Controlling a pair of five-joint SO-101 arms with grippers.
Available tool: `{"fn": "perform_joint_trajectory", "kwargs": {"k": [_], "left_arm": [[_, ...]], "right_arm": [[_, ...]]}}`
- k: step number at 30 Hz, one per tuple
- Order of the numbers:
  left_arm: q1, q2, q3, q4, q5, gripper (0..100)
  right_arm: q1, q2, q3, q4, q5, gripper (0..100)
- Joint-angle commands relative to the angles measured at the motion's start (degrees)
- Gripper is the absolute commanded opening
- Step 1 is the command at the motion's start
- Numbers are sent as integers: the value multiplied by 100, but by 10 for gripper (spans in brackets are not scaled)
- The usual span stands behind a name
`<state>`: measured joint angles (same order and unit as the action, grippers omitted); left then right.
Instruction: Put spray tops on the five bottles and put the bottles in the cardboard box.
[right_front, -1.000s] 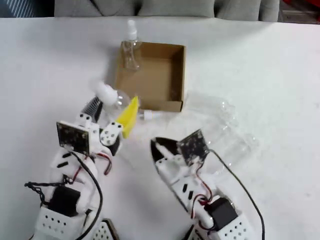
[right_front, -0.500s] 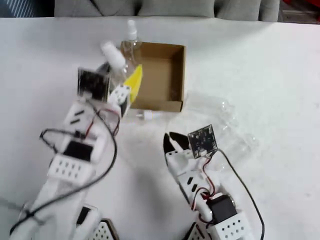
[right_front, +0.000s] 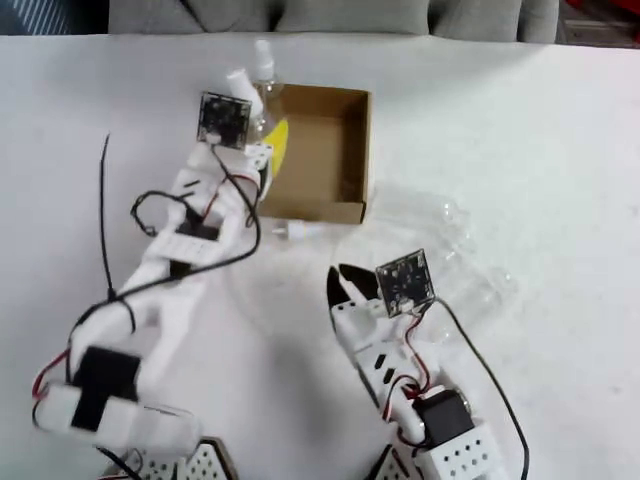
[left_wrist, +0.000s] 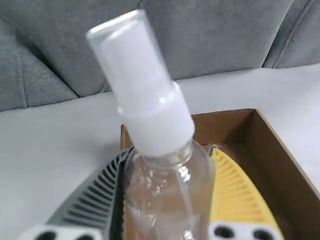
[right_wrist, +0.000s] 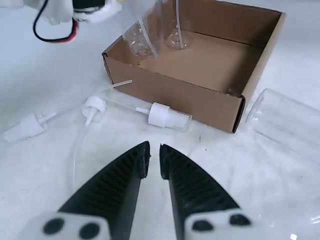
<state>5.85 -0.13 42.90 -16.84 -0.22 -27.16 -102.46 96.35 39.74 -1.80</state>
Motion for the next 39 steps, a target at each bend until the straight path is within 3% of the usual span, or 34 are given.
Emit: {"fn": "perform_joint_trajectory", "kwargs": {"k": [1, 16, 39], "left_arm": [[-224, 365, -791, -255, 0, 23], [-259, 1754, -1996, -255, 9, 23], [-242, 2615, -2198, -774, 9, 24]], "right_arm": [[48, -48, 53, -101, 9, 15], [48, -48, 53, -101, 18, 15], [66, -48, 53, -101, 26, 15]]}}
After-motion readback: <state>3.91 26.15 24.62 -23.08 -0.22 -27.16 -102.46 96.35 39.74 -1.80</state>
